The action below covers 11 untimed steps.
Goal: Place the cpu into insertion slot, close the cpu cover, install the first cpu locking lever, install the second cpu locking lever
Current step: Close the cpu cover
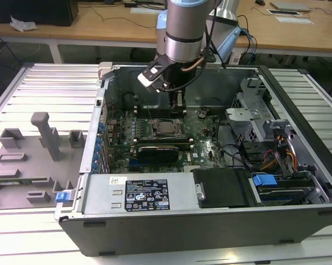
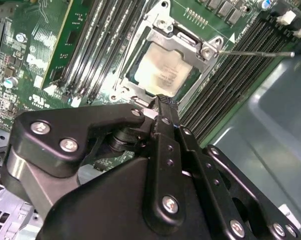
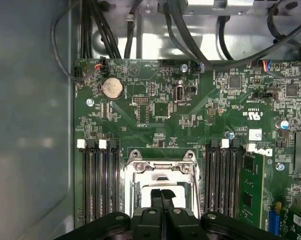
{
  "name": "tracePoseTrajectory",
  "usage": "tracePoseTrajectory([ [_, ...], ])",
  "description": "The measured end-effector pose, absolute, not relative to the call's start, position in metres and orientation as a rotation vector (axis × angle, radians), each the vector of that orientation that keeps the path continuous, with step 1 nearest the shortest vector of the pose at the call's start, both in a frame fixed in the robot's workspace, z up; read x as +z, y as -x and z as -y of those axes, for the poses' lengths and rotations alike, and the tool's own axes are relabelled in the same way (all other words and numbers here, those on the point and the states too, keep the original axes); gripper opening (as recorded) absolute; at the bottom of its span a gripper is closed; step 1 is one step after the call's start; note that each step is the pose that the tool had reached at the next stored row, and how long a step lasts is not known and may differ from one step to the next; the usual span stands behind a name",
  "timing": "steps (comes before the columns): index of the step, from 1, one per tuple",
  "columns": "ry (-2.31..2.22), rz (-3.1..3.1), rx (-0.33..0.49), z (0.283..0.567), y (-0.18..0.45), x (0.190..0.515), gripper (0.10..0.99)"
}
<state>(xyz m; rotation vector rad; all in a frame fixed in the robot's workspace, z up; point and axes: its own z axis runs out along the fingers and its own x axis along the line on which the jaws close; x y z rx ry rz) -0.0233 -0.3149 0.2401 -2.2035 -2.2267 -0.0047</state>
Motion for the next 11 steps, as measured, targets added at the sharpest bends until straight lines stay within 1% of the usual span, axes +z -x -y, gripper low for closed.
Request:
tracePoseTrajectory([
  [11,2.205,2.237,-0.019,0.322,0.037,0.230,0.106],
])
